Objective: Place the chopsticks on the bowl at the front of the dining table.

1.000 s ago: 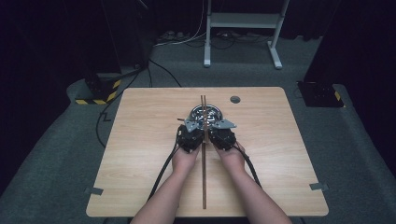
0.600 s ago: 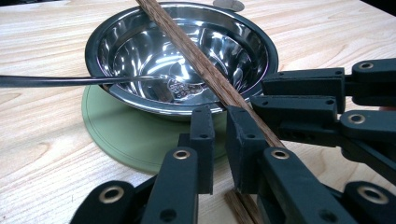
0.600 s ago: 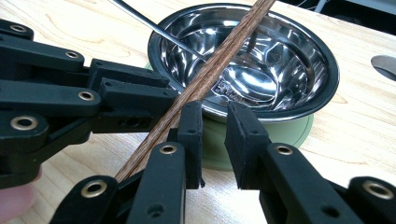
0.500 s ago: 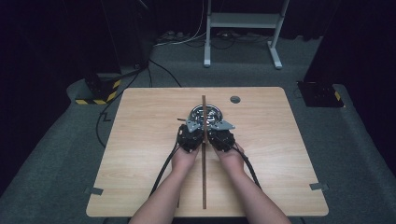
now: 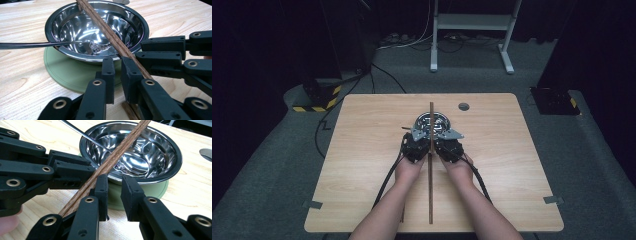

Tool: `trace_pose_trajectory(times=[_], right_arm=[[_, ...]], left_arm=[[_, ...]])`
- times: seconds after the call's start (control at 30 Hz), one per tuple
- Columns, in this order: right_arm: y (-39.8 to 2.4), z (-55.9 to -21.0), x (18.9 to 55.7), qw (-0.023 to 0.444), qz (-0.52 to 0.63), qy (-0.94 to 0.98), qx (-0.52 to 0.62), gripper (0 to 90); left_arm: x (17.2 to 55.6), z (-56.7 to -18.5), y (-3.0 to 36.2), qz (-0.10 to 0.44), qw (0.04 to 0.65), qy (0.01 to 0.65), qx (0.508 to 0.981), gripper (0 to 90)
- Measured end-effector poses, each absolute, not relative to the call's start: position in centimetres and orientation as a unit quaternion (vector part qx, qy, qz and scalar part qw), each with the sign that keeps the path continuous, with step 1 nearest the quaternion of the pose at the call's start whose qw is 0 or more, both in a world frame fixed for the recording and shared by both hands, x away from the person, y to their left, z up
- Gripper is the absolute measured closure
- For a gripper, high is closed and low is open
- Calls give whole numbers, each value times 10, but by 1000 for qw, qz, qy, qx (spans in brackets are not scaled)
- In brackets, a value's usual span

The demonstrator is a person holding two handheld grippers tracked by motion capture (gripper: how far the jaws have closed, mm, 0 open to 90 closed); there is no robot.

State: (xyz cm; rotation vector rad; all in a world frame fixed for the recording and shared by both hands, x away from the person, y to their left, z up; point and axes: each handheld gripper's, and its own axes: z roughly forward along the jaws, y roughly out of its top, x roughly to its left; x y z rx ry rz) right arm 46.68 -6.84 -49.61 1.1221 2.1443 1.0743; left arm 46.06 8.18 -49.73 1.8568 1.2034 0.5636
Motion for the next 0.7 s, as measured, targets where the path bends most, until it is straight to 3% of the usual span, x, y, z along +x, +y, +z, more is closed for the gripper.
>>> trace_pose_trajectory(times=[0.47,0.7], right_arm=[[-75,-494,463,253,395,781,412,712],[-85,-492,441,254,401,781,406,696]], left_arm=[[457,-501,88,223,419,486,734,773],[446,-494,102,233,426,483,728,733]])
